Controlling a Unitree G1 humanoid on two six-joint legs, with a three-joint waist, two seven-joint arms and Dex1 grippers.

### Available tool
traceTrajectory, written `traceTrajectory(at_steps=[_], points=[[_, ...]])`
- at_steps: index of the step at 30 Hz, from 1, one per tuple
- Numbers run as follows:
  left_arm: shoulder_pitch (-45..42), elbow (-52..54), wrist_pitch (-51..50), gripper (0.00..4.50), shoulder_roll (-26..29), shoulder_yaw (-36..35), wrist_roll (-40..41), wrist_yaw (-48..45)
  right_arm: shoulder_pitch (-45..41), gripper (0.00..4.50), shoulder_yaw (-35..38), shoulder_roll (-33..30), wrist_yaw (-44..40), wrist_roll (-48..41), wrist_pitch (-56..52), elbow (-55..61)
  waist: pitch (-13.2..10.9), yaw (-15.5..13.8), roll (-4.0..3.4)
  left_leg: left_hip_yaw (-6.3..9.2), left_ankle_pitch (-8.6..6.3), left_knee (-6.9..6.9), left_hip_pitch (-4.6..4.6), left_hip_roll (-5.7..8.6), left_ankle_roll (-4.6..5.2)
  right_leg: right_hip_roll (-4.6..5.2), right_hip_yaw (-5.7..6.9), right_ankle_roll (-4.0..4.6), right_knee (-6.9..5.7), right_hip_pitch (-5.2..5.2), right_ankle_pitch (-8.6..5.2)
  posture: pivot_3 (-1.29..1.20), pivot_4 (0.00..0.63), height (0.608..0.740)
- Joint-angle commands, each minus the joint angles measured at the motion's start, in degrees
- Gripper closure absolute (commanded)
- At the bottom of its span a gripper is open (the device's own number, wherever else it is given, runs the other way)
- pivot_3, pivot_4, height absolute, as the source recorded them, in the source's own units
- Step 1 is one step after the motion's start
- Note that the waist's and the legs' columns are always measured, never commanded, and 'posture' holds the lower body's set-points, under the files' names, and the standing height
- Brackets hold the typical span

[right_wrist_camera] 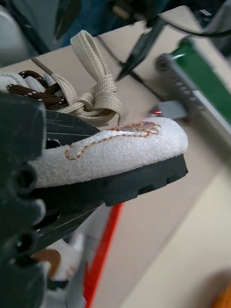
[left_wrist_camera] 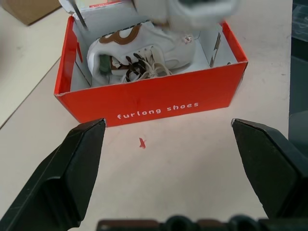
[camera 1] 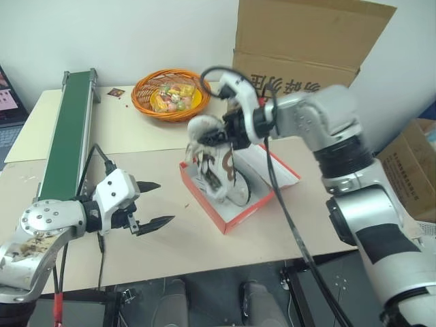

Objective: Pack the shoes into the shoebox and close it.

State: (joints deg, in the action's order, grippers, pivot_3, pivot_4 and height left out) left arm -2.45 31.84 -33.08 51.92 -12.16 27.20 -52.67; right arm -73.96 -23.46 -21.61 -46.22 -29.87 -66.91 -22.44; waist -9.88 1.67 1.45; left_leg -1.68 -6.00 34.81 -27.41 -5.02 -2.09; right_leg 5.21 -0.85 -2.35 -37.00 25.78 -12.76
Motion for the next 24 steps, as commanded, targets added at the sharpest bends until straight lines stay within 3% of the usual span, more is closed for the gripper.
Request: traceTrajectory(at_steps=[1,12,24], points=[[-0.6,2.5,0.2,0.01,-0.2,-0.6,0.9,0.9,-1.0,4.12,-2.6,-0.5,-4.4,4.4,3.0,-3.3,0.0,-0.3,0.00,-0.01,0.02,0.00,-0.02,0.01,0.02,0.01,0.00,0.00,0.00,0.02,0.01,0.00,0.150,0.709],[0.8,4.4,-0.9,0.01,-0.1,-1.4,2.3,2.3,-0.5,4.12,-7.4,1.2,-12.8,13.9,9.5,-10.0,0.0,-0.7,0.00,-0.05,0.03,0.00,-0.06,0.00,0.04,-0.03,-0.05,-0.12,-0.12,0.18,0.06,0.00,0.150,0.709],[-0.6,4.2,-1.1,0.01,-0.2,0.1,2.2,4.4,1.4,4.12,-5.8,13.1,-9.8,23.6,22.0,-30.2,0.0,-0.8,0.05,-0.05,0.05,0.03,-0.05,-0.01,0.02,-0.06,-0.04,-0.36,-0.15,0.14,0.21,0.00,0.150,0.709]])
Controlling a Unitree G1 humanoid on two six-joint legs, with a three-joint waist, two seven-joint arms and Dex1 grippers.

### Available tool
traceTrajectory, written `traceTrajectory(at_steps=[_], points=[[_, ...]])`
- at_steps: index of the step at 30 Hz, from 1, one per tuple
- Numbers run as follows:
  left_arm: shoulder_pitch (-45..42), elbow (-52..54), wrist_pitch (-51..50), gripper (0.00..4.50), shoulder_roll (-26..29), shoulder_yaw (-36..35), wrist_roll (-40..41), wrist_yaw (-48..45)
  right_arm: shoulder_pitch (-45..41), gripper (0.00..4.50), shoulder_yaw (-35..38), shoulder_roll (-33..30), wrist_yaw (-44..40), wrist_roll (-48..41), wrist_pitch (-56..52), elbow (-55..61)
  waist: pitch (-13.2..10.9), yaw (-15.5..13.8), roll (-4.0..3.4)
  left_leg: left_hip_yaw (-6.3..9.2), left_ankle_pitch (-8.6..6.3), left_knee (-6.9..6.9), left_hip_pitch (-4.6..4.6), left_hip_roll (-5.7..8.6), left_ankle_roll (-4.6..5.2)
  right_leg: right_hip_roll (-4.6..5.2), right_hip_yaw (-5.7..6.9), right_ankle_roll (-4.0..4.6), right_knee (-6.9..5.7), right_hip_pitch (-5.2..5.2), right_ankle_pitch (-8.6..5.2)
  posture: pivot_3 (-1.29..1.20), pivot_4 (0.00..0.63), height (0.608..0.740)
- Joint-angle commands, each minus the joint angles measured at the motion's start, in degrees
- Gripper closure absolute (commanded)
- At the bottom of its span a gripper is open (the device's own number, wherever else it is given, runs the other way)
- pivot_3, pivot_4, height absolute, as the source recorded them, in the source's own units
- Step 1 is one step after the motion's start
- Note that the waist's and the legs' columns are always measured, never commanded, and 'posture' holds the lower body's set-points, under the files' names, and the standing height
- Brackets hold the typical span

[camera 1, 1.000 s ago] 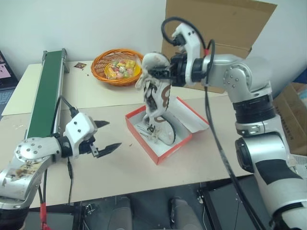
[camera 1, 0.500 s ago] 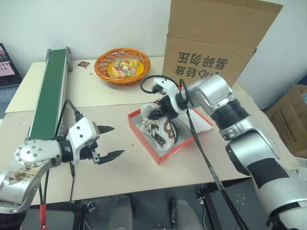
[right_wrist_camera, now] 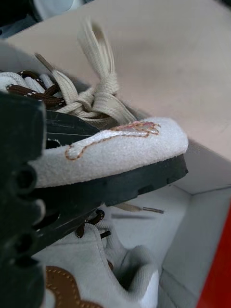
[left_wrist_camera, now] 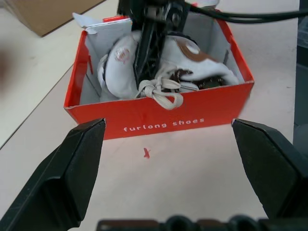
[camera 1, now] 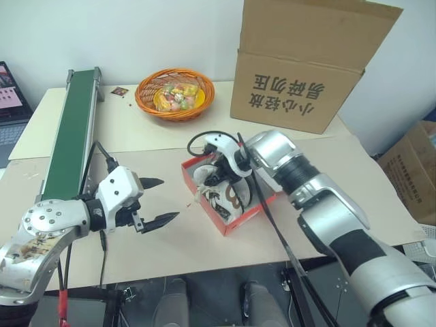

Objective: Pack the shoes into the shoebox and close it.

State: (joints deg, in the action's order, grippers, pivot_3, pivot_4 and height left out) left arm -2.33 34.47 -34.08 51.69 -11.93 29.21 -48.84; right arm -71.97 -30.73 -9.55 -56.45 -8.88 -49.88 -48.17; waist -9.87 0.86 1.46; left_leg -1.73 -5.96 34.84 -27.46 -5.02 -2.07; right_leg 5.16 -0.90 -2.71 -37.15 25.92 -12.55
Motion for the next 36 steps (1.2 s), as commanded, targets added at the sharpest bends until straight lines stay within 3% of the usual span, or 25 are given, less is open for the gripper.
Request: traceTrajectory(at_steps=[1,5,7,14,24,27,30,33,36], points=[[-0.7,1.7,-0.1,0.01,0.0,-0.1,0.1,0.8,-0.7,4.12,2.0,1.6,0.9,3.2,6.0,-6.3,0.0,0.0,0.06,0.00,0.00,-0.01,0.06,0.00,0.00,0.00,0.01,0.00,0.00,-0.07,-0.01,0.00,0.150,0.709],[0.1,2.4,-0.1,0.01,-0.2,0.0,0.0,1.6,-1.4,4.12,4.3,3.3,3.0,6.0,11.0,-13.1,0.1,0.2,0.15,0.00,-0.21,-0.02,0.17,-0.01,-0.33,-0.01,0.01,0.10,0.00,-0.17,-0.07,0.00,0.150,0.709],[0.3,2.5,-0.1,0.00,-0.1,-0.1,0.1,1.7,-2.3,3.16,6.2,3.8,3.5,6.3,11.6,-15.1,0.1,0.2,0.17,0.00,-0.23,-0.01,0.18,-0.01,-0.37,-0.01,0.01,0.11,0.00,-0.21,-0.07,0.00,0.150,0.709],[0.6,2.4,0.1,0.00,0.1,-0.2,0.0,1.7,-7.6,0.94,12.3,4.2,1.7,5.6,10.0,-15.1,0.1,0.2,0.14,0.01,-0.20,0.01,0.11,0.00,-0.32,-0.01,0.01,-0.01,0.00,-0.15,0.00,0.00,0.150,0.709],[-0.6,0.9,1.4,0.00,0.1,1.2,-1.0,1.3,-12.2,0.94,20.2,0.1,1.7,3.1,2.0,-6.9,0.1,0.0,0.14,0.01,-0.22,-0.01,0.09,0.00,-0.36,0.00,0.01,0.00,0.00,-0.12,-0.01,0.00,0.150,0.709],[-1.3,0.1,2.0,0.00,0.0,1.7,-1.7,1.2,-11.4,0.94,26.8,-1.9,5.7,-0.3,-3.6,-2.1,0.1,-0.1,0.14,0.01,-0.23,0.00,0.10,0.00,-0.36,0.00,0.01,0.00,0.00,-0.13,-0.01,0.00,0.150,0.709],[-2.5,-0.3,2.5,0.00,-1.4,2.2,-1.8,2.3,-7.5,0.94,38.4,-3.6,14.3,-6.0,-10.9,8.0,0.1,-0.2,0.15,0.01,-0.20,-0.02,0.09,0.00,-0.32,-0.01,0.02,-0.01,0.00,-0.14,0.00,0.00,0.150,0.709],[-3.6,-0.5,3.0,0.00,-3.5,2.7,-2.4,4.0,0.9,1.55,50.9,-3.4,23.2,-11.0,-15.6,24.4,0.1,-0.5,0.17,0.02,0.01,0.00,0.10,0.01,0.01,0.01,0.03,-0.03,0.04,-0.23,0.00,0.00,0.150,0.709],[-3.7,-0.5,3.0,0.00,-4.1,3.0,-2.9,4.2,8.1,2.63,60.5,-2.8,30.1,-14.9,-19.8,37.4,0.1,-1.1,0.17,0.09,0.01,0.08,0.11,0.03,0.02,0.01,0.08,-0.09,0.05,-0.41,-0.03,0.00,0.150,0.709]])
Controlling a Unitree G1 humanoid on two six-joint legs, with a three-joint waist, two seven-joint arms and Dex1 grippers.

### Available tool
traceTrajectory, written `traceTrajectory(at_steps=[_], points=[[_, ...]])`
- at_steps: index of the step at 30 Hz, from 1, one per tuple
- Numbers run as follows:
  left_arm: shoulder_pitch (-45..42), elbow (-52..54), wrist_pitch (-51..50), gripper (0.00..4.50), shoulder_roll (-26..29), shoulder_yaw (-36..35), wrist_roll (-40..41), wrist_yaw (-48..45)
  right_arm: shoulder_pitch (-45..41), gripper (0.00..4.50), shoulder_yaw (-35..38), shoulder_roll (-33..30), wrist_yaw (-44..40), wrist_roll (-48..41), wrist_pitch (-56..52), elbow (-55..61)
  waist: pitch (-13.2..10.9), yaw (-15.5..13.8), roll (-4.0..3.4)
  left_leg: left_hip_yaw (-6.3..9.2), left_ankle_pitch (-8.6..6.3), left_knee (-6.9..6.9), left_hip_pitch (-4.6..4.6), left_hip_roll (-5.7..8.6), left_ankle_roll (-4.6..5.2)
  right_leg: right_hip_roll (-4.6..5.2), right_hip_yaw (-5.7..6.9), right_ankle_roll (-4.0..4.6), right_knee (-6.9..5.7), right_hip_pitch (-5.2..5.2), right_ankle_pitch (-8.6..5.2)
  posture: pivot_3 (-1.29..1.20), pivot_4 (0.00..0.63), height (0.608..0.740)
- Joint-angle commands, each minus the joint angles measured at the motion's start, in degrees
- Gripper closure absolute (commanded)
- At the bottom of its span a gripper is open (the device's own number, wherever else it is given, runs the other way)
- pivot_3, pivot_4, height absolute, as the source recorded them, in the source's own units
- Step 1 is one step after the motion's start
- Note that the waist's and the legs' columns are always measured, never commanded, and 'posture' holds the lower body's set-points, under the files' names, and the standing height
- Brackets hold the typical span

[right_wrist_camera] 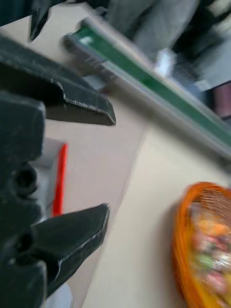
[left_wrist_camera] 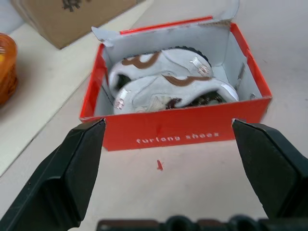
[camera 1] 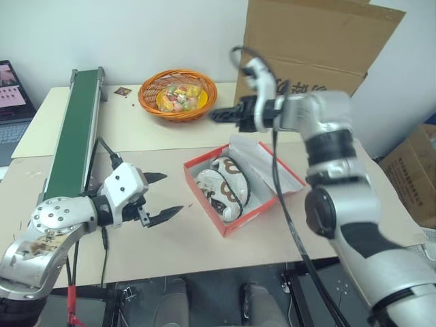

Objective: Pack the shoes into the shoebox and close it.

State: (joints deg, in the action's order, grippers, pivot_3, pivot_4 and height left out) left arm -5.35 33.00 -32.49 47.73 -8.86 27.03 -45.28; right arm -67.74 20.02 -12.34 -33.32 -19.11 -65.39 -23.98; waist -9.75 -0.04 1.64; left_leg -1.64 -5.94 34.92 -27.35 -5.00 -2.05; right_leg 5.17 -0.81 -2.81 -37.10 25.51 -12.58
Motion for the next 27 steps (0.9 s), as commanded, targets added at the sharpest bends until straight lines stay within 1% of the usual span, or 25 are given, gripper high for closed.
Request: traceTrajectory(at_steps=[1,2,3,4,5,7,9,10,12,14,16,17,18,20,21,23,24,27], points=[[-0.7,0.9,1.4,0.00,-0.4,-0.1,-0.7,0.6,6.2,2.99,10.6,-0.7,7.3,-5.7,-5.2,17.3,0.0,-0.3,-0.01,0.00,0.00,0.03,0.01,0.00,0.00,0.01,0.00,0.00,-0.01,-0.02,0.00,0.00,0.150,0.709],[-0.9,0.7,1.5,0.00,-0.6,0.1,-0.8,0.7,8.9,3.32,12.1,-2.0,7.7,-6.9,-6.8,21.2,0.0,-0.4,-0.02,0.00,0.00,0.04,0.01,0.00,0.00,0.01,0.00,-0.01,-0.01,0.00,0.01,0.00,0.150,0.709],[-1.1,0.5,1.5,0.00,-0.8,0.4,-0.9,0.8,11.6,3.75,13.3,-3.6,7.5,-7.9,-8.0,24.8,0.0,-0.4,-0.03,0.00,0.00,0.04,0.02,0.00,0.00,0.01,-0.01,0.00,-0.01,-0.01,0.01,0.00,0.150,0.709],[-1.4,0.3,1.7,0.00,-1.1,0.7,-1.1,0.9,15.4,3.99,13.1,-6.3,6.6,-8.2,-8.4,28.2,0.0,-0.6,-0.02,0.00,0.00,0.02,0.04,0.00,0.00,0.01,-0.01,0.00,-0.01,-0.01,0.01,0.00,0.150,0.709],[-1.8,0.1,1.7,0.00,-1.4,1.0,-1.2,1.1,19.1,4.38,13.2,-9.0,6.1,-8.4,-8.9,30.6,0.0,-0.7,-0.02,0.02,0.00,0.01,0.04,0.00,0.00,0.01,0.00,0.00,0.00,-0.06,-0.01,0.00,0.150,0.709],[-2.4,-0.1,1.8,0.00,-2.0,1.5,-1.1,1.2,26.7,4.44,12.6,-14.5,3.7,-9.0,-8.2,33.7,0.0,-1.0,-0.02,0.02,0.00,0.02,0.07,0.04,0.00,0.04,-0.02,-0.02,0.04,-0.12,-0.05,0.00,0.150,0.709],[-2.7,0.0,1.9,0.00,-2.3,2.3,-1.1,0.8,33.8,4.44,14.3,-18.7,-0.2,-11.9,-9.3,35.4,0.0,-0.7,-0.02,0.02,-0.01,0.07,0.15,0.10,0.00,0.12,-0.02,0.21,0.09,-0.28,-0.27,0.00,0.150,0.709],[-2.8,0.0,2.0,0.00,-2.3,2.6,-1.2,0.5,37.5,4.44,13.4,-21.1,-2.2,-12.3,-8.2,36.3,0.0,-0.6,-0.04,-0.02,-0.01,0.07,0.15,0.12,0.01,0.13,-0.07,0.22,0.13,-0.27,-0.27,0.00,0.150,0.709],[-3.2,-0.4,2.0,0.00,-2.3,3.1,-1.2,0.1,44.9,4.44,9.3,-25.6,-5.1,-11.2,-5.6,37.0,0.0,-0.1,-0.06,-0.01,-0.01,0.08,0.32,0.11,0.02,0.12,-0.12,0.12,0.12,-0.39,-0.32,0.00,0.150,0.709],[-3.5,-0.7,2.2,0.00,-2.2,3.3,-1.2,-0.2,48.7,4.44,6.7,-28.0,-5.7,-10.2,-3.5,36.4,0.0,0.5,-0.07,-0.06,-0.01,0.04,0.51,0.10,0.03,0.11,-0.19,-0.09,0.12,-0.46,-0.45,0.00,0.150,0.709],[-3.9,-1.1,2.4,0.00,-2.1,3.5,-1.3,-0.4,51.7,4.44,1.5,-30.5,-5.1,-6.8,-0.3,34.5,0.0,1.0,-0.08,-0.06,-0.02,0.02,0.74,0.09,0.03,0.11,-0.22,-0.10,0.12,-0.62,-0.46,0.00,0.150,0.709],[-4.2,-1.3,2.6,0.00,-2.1,3.7,-1.5,-0.6,52.5,4.44,-1.6,-31.2,-4.1,-4.2,2.5,33.2,0.0,1.1,-0.07,-0.06,-0.04,0.02,0.84,0.10,0.01,0.10,-0.27,-0.09,0.12,-0.67,-0.45,0.00,0.150,0.709],[-4.6,-1.4,2.5,0.00,-2.2,3.7,-1.3,-0.6,51.6,4.44,-2.8,-29.5,-2.1,-3.2,3.6,30.8,0.0,1.2,-0.07,-0.06,-0.07,-0.02,0.95,0.10,-0.02,0.10,-0.27,-0.09,0.17,-0.78,-0.46,0.00,0.150,0.709],[-5.2,-1.7,2.4,0.00,-2.4,4.0,-1.4,-0.6,50.5,4.44,-8.0,-27.3,0.8,0.9,8.4,25.7,0.0,1.3,-0.05,-0.05,-0.10,-0.01,1.04,0.10,-0.02,0.09,-0.26,-0.09,0.26,-0.90,-0.46,0.00,0.150,0.709],[-5.4,-1.8,2.5,0.00,-2.4,4.1,-1.5,-0.6,49.9,4.44,-11.1,-26.3,1.4,3.0,11.1,23.1,0.0,1.3,-0.04,-0.05,-0.11,0.00,1.05,0.10,-0.02,0.09,-0.26,-0.10,0.30,-0.92,-0.46,0.00,0.150,0.709],[-5.7,-2.0,2.5,0.00,-2.4,4.2,-1.6,-0.6,48.7,4.44,-14.8,-24.5,1.9,5.5,15.2,18.1,0.0,1.1,-0.04,-0.05,-0.08,-0.01,1.04,0.12,0.03,0.10,-0.26,-0.11,0.34,-0.96,-0.46,0.00,0.150,0.709],[-5.7,-1.9,2.5,0.00,-2.4,4.2,-1.5,-0.6,47.9,4.44,-15.6,-23.2,2.2,6.0,16.8,15.6,0.0,1.0,-0.04,-0.05,-0.07,-0.01,1.02,0.13,0.06,0.09,-0.26,-0.13,0.35,-0.96,-0.48,0.00,0.150,0.709],[-5.5,-1.9,2.6,0.00,-2.3,3.9,-1.4,-0.6,45.3,4.44,-14.4,-18.8,3.0,5.3,20.7,8.2,0.0,1.1,0.06,-0.05,-0.08,0.04,1.03,0.14,0.10,0.08,-0.27,-0.19,0.35,-1.06,-0.51,0.00,0.150,0.709]])
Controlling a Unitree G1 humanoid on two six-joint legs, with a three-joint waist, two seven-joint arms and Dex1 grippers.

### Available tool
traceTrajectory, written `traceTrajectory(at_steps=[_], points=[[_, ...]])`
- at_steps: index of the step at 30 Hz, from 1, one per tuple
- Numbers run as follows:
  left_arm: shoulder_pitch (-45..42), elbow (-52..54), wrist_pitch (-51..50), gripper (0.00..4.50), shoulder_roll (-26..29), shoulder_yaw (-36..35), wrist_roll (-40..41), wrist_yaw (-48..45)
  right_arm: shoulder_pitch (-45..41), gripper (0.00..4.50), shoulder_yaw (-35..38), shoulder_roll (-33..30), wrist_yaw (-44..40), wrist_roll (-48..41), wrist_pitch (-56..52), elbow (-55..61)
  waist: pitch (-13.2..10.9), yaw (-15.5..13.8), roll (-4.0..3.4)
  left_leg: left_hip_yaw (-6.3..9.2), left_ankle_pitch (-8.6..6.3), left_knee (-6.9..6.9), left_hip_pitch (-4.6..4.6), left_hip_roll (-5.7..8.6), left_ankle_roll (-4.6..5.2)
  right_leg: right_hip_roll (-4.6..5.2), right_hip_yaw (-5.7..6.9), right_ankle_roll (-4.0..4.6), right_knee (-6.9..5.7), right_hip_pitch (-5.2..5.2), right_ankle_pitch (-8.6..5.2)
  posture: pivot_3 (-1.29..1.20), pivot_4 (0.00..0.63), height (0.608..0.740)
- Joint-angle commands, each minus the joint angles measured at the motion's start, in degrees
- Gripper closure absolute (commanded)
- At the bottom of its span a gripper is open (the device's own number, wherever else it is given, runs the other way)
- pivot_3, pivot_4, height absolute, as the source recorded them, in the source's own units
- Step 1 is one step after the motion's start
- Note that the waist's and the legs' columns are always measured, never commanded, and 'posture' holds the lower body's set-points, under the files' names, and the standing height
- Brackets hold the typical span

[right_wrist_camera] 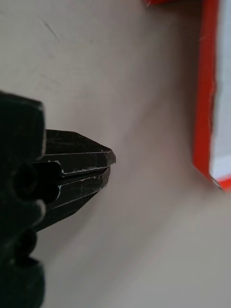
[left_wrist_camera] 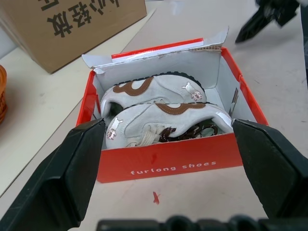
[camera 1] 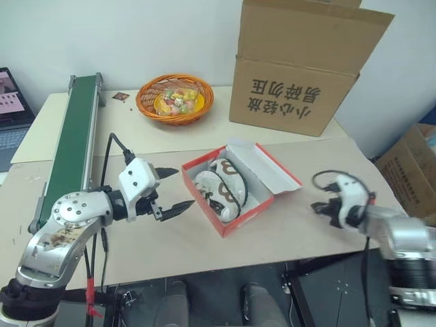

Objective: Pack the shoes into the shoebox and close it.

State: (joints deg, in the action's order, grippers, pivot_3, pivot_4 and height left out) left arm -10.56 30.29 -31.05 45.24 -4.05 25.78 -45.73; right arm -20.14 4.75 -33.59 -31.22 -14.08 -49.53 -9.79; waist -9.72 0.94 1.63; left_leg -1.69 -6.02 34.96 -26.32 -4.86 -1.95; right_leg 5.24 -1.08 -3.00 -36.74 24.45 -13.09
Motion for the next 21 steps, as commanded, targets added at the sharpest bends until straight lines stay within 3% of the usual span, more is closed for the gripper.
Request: traceTrajectory(at_steps=[1,6,13,21], points=[[0.2,1.0,1.2,0.00,0.4,-1.1,-0.3,-0.2,-3.8,4.44,2.6,4.5,2.0,-0.7,6.1,-9.5,0.0,0.1,0.10,0.00,0.00,0.00,0.00,0.00,0.00,-0.01,0.00,-0.01,0.01,0.00,0.02,0.00,0.150,0.709],[0.9,1.5,0.8,0.00,0.8,-2.0,-0.1,0.1,-8.7,4.44,12.7,12.0,4.6,-7.6,8.1,-18.1,0.2,0.4,0.39,0.02,-0.25,0.01,0.24,-0.05,-0.40,-0.03,0.04,0.00,0.01,-0.22,0.06,0.00,0.150,0.709],[1.0,1.9,0.4,0.00,1.3,-2.8,0.1,0.1,-13.0,4.44,21.9,17.3,5.2,-16.7,4.8,-25.0,0.2,0.5,0.37,0.02,-0.23,-0.11,0.19,-0.04,-0.37,-0.05,0.03,0.01,0.01,-0.15,0.02,0.00,0.150,0.709],[1.3,2.4,0.3,0.00,1.3,-2.6,0.2,-0.1,-17.2,4.44,33.5,22.0,5.3,-31.4,2.0,-24.6,0.1,0.9,0.22,0.03,-0.24,-0.11,0.17,-0.05,-0.37,-0.05,0.03,0.01,-0.01,-0.13,0.03,0.00,0.150,0.709]])
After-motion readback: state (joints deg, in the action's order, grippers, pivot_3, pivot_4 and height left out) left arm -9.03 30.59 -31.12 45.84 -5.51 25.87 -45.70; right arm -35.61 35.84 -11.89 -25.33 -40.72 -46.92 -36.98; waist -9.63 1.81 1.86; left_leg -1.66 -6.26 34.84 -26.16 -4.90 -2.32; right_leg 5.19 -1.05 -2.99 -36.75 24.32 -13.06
